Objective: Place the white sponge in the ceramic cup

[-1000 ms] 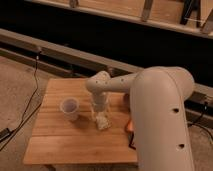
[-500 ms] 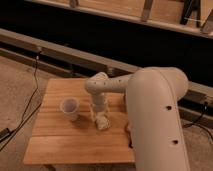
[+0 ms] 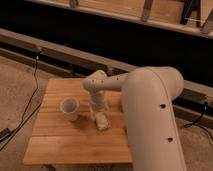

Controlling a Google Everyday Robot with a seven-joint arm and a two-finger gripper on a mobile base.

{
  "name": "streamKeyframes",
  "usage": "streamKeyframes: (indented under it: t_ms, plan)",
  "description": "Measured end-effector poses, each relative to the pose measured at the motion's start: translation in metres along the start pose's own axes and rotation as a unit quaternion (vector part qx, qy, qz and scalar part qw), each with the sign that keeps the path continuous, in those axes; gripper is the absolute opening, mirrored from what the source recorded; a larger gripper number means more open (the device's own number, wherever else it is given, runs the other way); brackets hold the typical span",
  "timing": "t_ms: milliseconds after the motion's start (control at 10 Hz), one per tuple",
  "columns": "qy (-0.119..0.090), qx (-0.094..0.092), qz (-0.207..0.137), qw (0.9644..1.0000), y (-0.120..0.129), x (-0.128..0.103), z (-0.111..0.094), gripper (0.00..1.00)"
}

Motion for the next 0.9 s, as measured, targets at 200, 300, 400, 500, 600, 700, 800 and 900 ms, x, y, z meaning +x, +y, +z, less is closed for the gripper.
streamKeyframes:
  t_ms: [200, 300, 400, 500, 600, 700, 800, 900]
  plan:
    - [0.005, 0.002, -0.007, 1.0, 0.0, -0.002, 0.0, 0.65]
    - [0.007, 0.003, -0.01, 0.9999, -0.001, -0.005, 0.001, 0.65]
    - [0.009, 0.004, -0.012, 0.9999, -0.001, -0.006, 0.002, 0.65]
    - [0.01, 0.005, -0.013, 0.9999, -0.001, -0.008, 0.003, 0.65]
    - [0.01, 0.006, -0.013, 0.9998, -0.002, -0.009, 0.004, 0.64]
    - [0.011, 0.007, -0.013, 0.9998, -0.003, -0.01, 0.005, 0.58]
    - [0.011, 0.007, -0.012, 0.9998, -0.003, -0.011, 0.005, 0.51]
    - [0.01, 0.008, -0.012, 0.9999, -0.004, -0.012, 0.005, 0.4]
